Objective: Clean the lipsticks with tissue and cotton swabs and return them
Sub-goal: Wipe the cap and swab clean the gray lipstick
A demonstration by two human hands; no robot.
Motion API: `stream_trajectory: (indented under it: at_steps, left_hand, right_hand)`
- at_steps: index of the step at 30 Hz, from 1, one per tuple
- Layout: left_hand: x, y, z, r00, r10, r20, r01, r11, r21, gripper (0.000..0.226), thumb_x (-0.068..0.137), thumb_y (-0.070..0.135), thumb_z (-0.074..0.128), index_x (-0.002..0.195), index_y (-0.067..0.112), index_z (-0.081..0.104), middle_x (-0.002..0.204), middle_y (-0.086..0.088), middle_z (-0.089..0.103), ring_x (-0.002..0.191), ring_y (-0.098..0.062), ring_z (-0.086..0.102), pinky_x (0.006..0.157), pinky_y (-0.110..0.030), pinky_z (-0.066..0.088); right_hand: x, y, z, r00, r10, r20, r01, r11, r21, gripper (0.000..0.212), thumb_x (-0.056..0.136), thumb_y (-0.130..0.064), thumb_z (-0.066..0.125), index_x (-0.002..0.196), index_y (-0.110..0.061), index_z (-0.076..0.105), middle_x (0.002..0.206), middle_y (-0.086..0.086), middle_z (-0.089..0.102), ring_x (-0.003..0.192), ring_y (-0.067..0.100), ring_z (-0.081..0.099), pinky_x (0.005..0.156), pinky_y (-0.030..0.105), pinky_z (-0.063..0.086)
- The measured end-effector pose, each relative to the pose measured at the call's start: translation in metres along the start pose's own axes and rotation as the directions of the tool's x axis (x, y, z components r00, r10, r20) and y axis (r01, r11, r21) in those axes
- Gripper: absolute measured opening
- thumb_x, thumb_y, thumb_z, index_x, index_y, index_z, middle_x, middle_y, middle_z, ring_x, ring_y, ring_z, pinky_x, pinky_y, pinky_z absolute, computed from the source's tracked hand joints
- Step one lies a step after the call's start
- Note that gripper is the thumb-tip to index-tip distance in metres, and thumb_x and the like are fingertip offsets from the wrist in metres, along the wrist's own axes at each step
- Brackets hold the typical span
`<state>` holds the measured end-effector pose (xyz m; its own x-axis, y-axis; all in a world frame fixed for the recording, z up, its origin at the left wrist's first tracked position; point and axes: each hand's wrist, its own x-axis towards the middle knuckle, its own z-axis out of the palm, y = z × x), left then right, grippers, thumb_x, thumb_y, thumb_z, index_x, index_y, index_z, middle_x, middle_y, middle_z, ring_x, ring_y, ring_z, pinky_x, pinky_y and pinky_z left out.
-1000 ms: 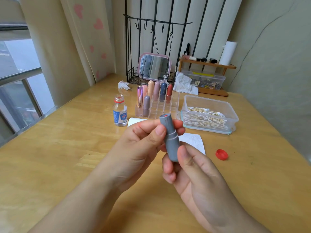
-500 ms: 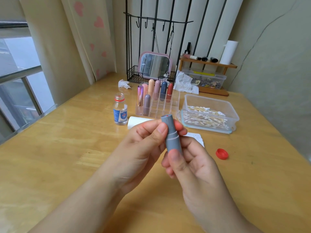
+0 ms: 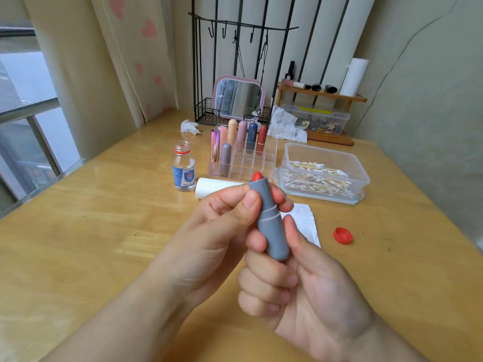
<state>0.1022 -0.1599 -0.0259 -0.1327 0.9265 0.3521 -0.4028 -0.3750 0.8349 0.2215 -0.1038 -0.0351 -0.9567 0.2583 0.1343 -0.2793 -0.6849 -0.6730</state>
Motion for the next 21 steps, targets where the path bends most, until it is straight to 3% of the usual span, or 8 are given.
stream_trajectory:
  at_steps: [3,6,10,11,13,16,18,21]
  left_hand:
    - [0.0022,-0.0007,0.0008,0.995,-0.033,-0.094,0.034,0.999,0.017,0.018,0.078,0.03,0.063,0.085,0.017,0.072,0.076,0.001,0.067,0.061,-0.015,0.05,0.062,-0.022,0.05]
    - [0.0042,-0.0046,0.0006,0.989,-0.007,-0.15,0.013,0.999,0.04,0.017,0.084,0.023,0.06,0.086,0.011,0.071,0.087,-0.006,0.065,0.056,-0.021,0.048,0.048,-0.027,0.044]
    - [0.0043,-0.0066,-0.0009,0.992,-0.007,-0.128,0.015,0.998,0.062,0.021,0.082,0.029,0.056,0.084,0.016,0.073,0.087,-0.004,0.067,0.069,-0.02,0.051,0.06,-0.024,0.048]
    - [0.0043,-0.0067,-0.0021,0.993,-0.011,-0.118,0.018,0.998,0.066,0.02,0.081,0.031,0.059,0.084,0.017,0.073,0.088,-0.003,0.066,0.072,-0.02,0.05,0.064,-0.024,0.049]
    - [0.0044,-0.0059,-0.0048,0.995,-0.009,-0.099,0.016,0.997,0.074,0.022,0.08,0.038,0.068,0.087,0.018,0.072,0.092,-0.002,0.066,0.078,-0.022,0.046,0.069,-0.027,0.045]
    - [0.0036,-0.0046,-0.0065,0.998,-0.03,-0.063,0.031,0.999,0.023,0.025,0.075,0.04,0.071,0.086,0.017,0.072,0.089,-0.004,0.064,0.067,-0.014,0.048,0.07,-0.021,0.045]
    - [0.0021,-0.0037,-0.0057,0.998,-0.05,-0.048,0.048,0.998,-0.026,0.022,0.074,0.036,0.073,0.083,0.016,0.072,0.077,-0.008,0.058,0.049,-0.003,0.048,0.064,-0.017,0.048]
    - [0.001,-0.0017,-0.0026,0.999,-0.049,-0.023,0.048,0.998,-0.048,0.028,0.073,0.041,0.072,0.084,0.016,0.072,0.068,-0.002,0.057,0.049,-0.001,0.049,0.063,-0.017,0.049]
  right_hand:
    - [-0.0044,-0.0029,-0.0011,0.96,-0.162,-0.229,0.067,0.925,-0.374,0.039,0.088,-0.047,0.048,0.089,-0.011,0.065,0.058,0.003,0.052,0.053,0.012,0.045,0.054,0.022,0.04]
    - [-0.005,0.001,-0.0065,0.848,-0.482,-0.22,0.071,0.516,-0.854,0.035,0.081,-0.057,0.049,0.094,-0.027,0.062,0.072,-0.003,0.064,0.066,0.006,0.059,0.066,0.019,0.046]
    - [-0.0072,0.0043,-0.007,0.798,-0.587,-0.135,0.014,0.243,-0.97,0.03,0.082,-0.059,0.037,0.09,-0.038,0.056,0.068,-0.014,0.056,0.064,0.002,0.052,0.062,0.014,0.041]
    - [-0.007,0.0045,-0.0063,0.817,-0.56,-0.137,0.018,0.263,-0.965,0.029,0.083,-0.059,0.036,0.087,-0.039,0.057,0.066,-0.015,0.052,0.062,0.001,0.048,0.062,0.012,0.038]
    - [-0.0047,0.0046,-0.0045,0.881,-0.43,-0.197,0.06,0.515,-0.855,0.029,0.082,-0.06,0.044,0.083,-0.034,0.059,0.063,-0.014,0.045,0.06,0.002,0.042,0.06,0.013,0.036]
    - [-0.0012,0.0045,-0.0042,0.975,-0.157,-0.158,0.101,0.944,-0.315,0.035,0.082,-0.051,0.065,0.085,-0.016,0.064,0.06,-0.007,0.039,0.054,0.006,0.035,0.055,0.017,0.034]
    - [-0.0007,0.0042,-0.0045,0.999,-0.035,-0.034,0.032,0.995,-0.099,0.036,0.089,-0.045,0.059,0.092,-0.009,0.063,0.06,-0.006,0.038,0.054,0.007,0.034,0.055,0.018,0.033]
    - [-0.0006,0.0028,-0.0026,1.0,-0.014,0.005,0.014,0.999,-0.034,0.035,0.093,-0.04,0.053,0.095,-0.007,0.064,0.06,-0.004,0.043,0.054,0.007,0.039,0.056,0.018,0.035]
